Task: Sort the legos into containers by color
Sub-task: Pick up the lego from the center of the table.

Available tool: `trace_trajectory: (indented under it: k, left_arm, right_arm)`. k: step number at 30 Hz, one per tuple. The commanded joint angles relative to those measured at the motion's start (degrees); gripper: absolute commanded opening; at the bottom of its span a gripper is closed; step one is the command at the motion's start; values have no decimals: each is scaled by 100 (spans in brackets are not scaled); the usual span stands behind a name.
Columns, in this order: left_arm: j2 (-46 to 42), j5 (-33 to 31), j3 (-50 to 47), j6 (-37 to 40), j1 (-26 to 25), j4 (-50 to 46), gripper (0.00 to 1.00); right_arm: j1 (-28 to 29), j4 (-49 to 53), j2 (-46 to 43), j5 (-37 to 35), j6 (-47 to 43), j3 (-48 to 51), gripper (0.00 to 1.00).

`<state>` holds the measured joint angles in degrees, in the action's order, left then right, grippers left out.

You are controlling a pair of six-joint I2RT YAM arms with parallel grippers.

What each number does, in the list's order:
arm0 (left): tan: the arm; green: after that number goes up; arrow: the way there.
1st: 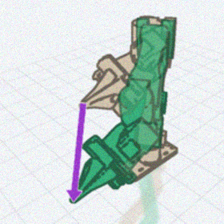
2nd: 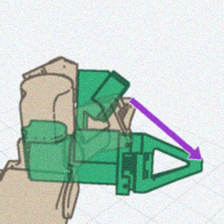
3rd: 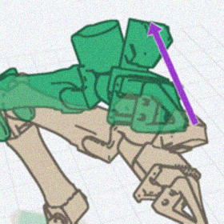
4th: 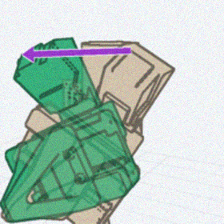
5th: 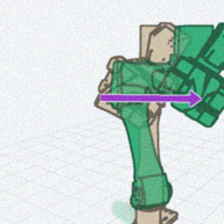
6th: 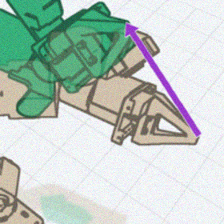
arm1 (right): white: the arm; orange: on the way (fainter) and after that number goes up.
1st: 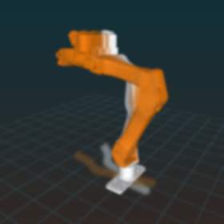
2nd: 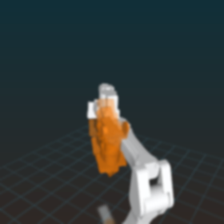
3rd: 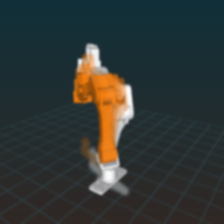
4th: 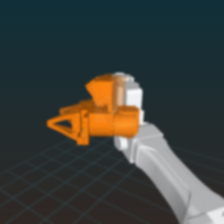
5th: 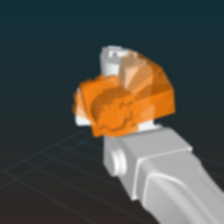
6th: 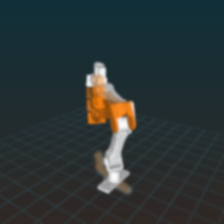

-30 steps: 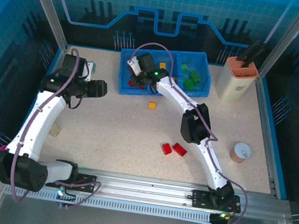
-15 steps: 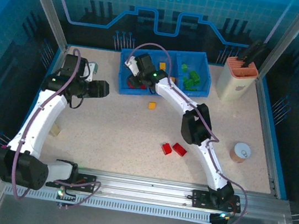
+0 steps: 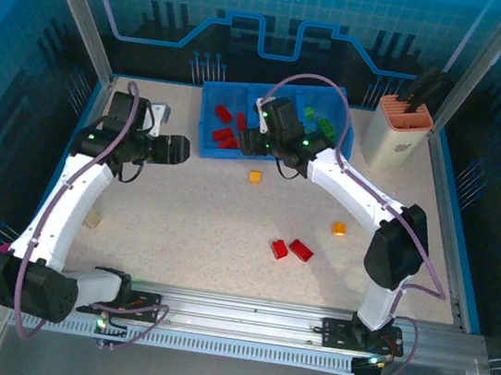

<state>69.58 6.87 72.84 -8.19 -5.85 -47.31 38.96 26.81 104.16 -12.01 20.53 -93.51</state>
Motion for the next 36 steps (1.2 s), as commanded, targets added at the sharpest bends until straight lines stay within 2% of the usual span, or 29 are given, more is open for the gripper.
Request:
trace_trajectory:
  k: [1, 7, 14, 26, 31, 36]
  left_arm:
    - [-145, 51, 11, 244, -117, 64, 79]
    - [-291, 482, -61, 406, -145, 91, 83]
    - [-253, 448, -72, 423, -154, 82, 84]
    - [-225, 368, -89, 441, -178, 82, 83]
    - [-230, 342, -96, 445, -180, 86, 83]
    - [-311, 283, -113, 476, -180, 77, 82]
  right_arm:
    - [49, 275, 234, -222, 943, 434, 70]
    - [12, 393, 872, -319, 1289, 410, 83]
    - [5, 343, 1561, -149, 1491, 124, 86]
    - [-143, 115, 2137, 23, 1594, -85, 83]
    - [-186, -78, 2264, 23, 1598, -163, 78]
    - [-222, 197, 2578, 26, 1695, -559, 72]
